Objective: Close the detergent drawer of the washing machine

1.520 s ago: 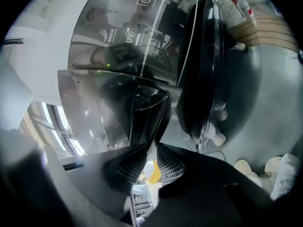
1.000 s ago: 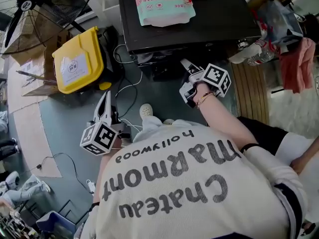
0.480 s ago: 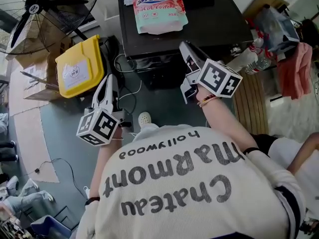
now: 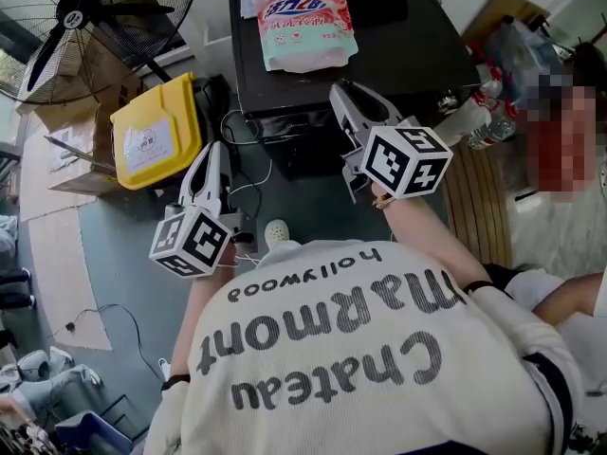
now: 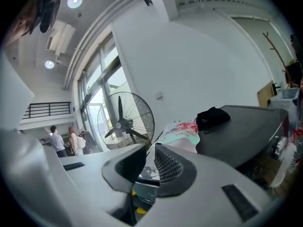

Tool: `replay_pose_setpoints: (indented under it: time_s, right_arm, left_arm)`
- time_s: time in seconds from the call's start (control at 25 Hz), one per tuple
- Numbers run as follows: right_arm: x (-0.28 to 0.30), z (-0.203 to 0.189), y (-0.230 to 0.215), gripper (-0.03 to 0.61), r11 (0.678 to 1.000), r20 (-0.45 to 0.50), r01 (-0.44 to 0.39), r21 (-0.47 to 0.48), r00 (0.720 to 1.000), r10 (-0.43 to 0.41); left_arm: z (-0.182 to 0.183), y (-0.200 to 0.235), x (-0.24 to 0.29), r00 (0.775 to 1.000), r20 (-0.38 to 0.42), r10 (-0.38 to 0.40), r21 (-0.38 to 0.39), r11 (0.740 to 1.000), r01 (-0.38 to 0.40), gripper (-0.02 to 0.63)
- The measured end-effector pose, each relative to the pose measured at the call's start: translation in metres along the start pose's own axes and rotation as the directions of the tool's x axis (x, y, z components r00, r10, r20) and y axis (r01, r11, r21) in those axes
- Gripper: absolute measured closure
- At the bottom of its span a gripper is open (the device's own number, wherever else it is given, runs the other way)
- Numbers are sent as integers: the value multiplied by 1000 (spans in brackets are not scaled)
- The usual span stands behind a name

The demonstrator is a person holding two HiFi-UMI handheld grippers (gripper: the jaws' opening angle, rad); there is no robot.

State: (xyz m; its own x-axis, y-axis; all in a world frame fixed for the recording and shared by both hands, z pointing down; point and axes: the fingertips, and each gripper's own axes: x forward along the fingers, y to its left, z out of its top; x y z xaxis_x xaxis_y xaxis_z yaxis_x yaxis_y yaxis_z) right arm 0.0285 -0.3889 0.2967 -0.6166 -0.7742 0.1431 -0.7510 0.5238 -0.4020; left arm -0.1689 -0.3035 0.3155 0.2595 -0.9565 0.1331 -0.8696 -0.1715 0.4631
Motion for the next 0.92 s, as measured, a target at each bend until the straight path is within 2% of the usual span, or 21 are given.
replay_pose_setpoints:
  time_s: [0.92]
  right_arm:
    - [-5,-15,-6,506,999,-29,32,-37,999,-33]
  left_arm:
    - [-8,4,-1,1000,-11,3,-18,1000,-3,606]
